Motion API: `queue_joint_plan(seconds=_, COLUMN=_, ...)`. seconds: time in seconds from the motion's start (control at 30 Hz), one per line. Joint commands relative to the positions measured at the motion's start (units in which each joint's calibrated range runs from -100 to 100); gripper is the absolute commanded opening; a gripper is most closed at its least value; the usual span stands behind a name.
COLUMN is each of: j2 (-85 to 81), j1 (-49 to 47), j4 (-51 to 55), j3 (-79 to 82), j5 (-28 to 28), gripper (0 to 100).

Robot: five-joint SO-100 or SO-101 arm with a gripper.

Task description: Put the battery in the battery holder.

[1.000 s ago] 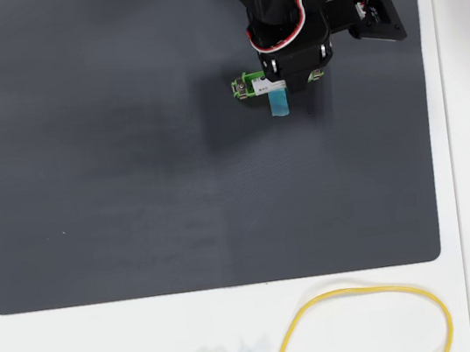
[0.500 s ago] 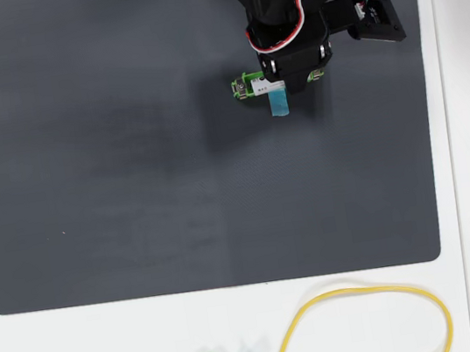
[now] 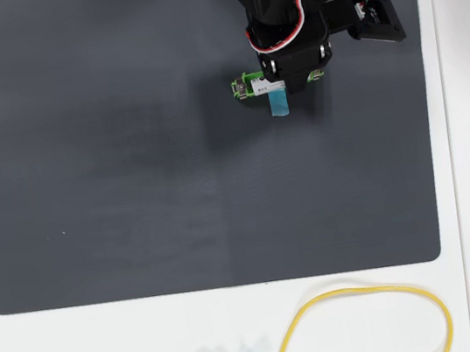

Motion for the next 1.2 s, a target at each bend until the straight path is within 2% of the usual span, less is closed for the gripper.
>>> queue_joint_plan(seconds=0.0, j2=-0.25, j1=0.5, j4=-0.21, j3=-0.26, j5=-0.12, gripper=0)
queue_joint_plan(seconds=0.5, j2=5.63, j1=0.19, j4=-0.74, j3=-0.26, j5=0.4, gripper=0)
queue_joint_plan(seconds=0.7, j2=5.63, j1=0.08, j4=-0.39, j3=-0.26, j5=1.92, gripper=18)
queue_joint_plan(seconds=1.17, j2=5.46, j1=0.19, j4=-0.04, j3=-0.79, j5=1.86, gripper=18)
